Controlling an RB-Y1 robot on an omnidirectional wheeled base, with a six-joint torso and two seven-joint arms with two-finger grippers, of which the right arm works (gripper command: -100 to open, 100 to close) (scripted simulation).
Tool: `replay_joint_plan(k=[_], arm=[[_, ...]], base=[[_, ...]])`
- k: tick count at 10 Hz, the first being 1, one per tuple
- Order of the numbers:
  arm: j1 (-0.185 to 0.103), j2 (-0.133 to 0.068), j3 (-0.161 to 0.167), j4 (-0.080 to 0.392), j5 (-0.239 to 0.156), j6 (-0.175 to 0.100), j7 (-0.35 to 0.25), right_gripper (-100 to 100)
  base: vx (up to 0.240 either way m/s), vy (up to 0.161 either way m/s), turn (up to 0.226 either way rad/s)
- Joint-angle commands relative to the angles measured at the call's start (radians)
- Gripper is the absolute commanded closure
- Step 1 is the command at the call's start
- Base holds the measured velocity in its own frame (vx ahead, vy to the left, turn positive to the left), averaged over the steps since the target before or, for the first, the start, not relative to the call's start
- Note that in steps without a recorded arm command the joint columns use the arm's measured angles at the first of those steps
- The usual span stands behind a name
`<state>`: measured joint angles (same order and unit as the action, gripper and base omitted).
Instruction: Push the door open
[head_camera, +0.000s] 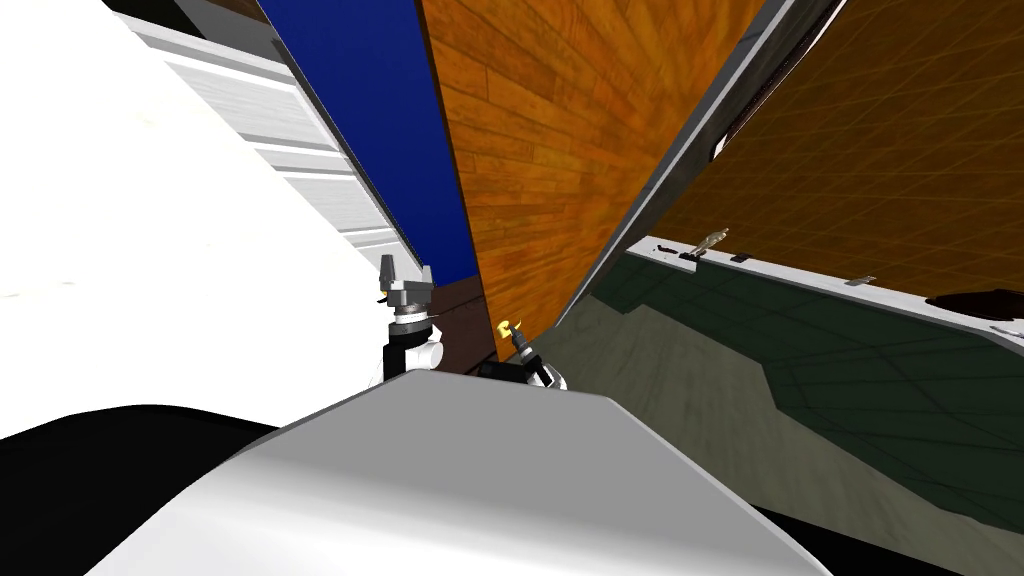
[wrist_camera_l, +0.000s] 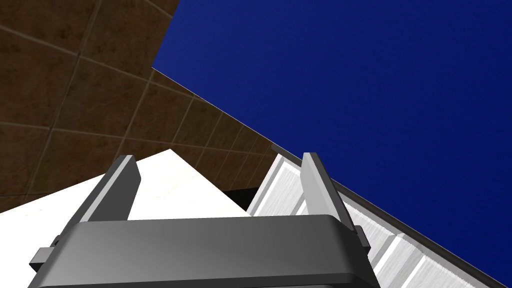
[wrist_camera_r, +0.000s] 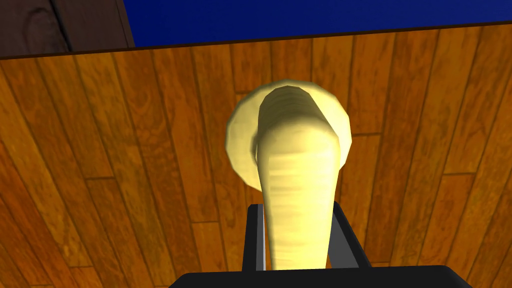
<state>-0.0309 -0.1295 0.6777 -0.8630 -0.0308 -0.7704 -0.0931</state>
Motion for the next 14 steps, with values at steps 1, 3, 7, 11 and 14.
replay_joint_plan(k=[1, 3, 7, 11, 14], arm=[[0.002, 0.000, 0.001, -0.001, 0.001, -0.003, 0.000, 100], [-0.004, 0.004, -0.023, 0.008, -0.005, 0.000, 0.007, 100], [-0.013, 0.014, -0.080, 0.027, -0.016, 0.002, 0.025, 100], [-0.021, 0.025, -0.132, 0.045, -0.027, 0.003, 0.041, 100], [-0.027, 0.033, -0.167, 0.057, -0.034, 0.004, 0.052, 100]], base=[[0.000, 0.000, 0.000], [0.071, 0.121, -0.036], [0.120, 0.161, -0.039], [0.126, 0.148, -0.039], [0.096, 0.101, -0.032]])
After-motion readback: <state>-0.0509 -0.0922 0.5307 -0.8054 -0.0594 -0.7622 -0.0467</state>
